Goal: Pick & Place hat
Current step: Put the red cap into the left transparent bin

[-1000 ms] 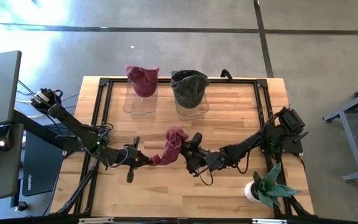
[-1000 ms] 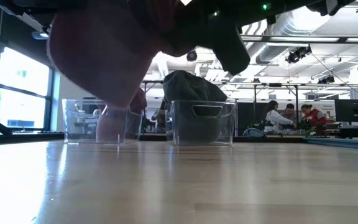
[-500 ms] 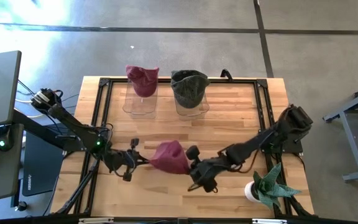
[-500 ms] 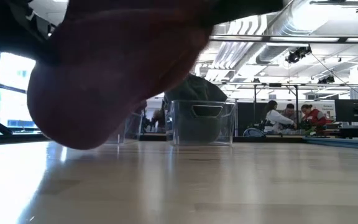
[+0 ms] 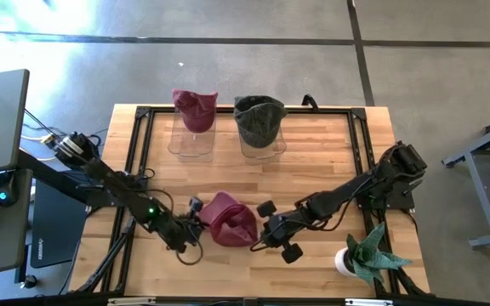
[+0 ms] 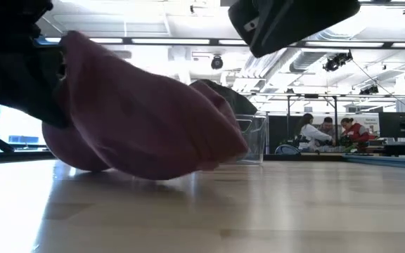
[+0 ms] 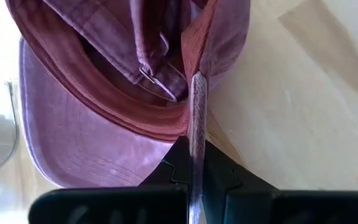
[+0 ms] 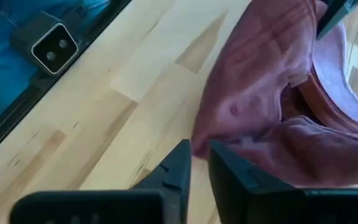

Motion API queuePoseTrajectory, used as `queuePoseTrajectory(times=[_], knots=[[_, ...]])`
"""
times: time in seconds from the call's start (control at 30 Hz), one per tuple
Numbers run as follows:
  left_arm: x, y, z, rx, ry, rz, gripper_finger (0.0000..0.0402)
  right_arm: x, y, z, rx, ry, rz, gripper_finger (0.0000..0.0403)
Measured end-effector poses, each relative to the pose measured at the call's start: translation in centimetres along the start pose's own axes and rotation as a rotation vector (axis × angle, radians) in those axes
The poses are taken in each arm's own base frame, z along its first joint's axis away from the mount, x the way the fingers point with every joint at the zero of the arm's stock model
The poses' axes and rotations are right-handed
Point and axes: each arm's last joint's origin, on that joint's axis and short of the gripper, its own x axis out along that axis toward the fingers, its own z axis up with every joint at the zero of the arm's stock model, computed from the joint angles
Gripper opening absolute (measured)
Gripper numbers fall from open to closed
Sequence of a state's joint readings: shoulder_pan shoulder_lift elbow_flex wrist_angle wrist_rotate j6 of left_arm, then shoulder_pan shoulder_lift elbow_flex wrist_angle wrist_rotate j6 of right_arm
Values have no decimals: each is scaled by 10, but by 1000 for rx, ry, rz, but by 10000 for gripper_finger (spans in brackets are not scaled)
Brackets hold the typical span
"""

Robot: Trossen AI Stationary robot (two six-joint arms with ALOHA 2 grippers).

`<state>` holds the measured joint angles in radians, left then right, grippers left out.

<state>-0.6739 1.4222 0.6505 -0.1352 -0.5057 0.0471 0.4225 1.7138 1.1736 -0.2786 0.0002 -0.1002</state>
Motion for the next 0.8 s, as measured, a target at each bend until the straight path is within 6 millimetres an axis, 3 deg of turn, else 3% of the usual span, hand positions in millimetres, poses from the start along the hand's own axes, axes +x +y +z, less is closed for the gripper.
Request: queuePoseTrajectory(times=[0.2, 0.33, 0.43, 0.53, 0.7, 0.8], knots=[[5, -1, 17, 3, 65, 33, 6, 0, 8, 1, 29, -3, -71, 137], [5, 0, 18, -17, 66, 50, 5, 18, 20, -2, 48, 8, -233, 154], [5, 0, 17, -13, 71, 50, 5, 38, 18, -3, 94, -50, -352, 134], [5, 0, 17, -16, 69, 52, 5, 50, 2, -1, 212, -145, -502, 92], [0, 3, 31, -83, 59, 47, 5, 74, -20, 0, 222, -257, -260, 11], [-6, 4, 44, -81, 45, -36, 5, 90, -28, -4, 229, -267, -129, 16]])
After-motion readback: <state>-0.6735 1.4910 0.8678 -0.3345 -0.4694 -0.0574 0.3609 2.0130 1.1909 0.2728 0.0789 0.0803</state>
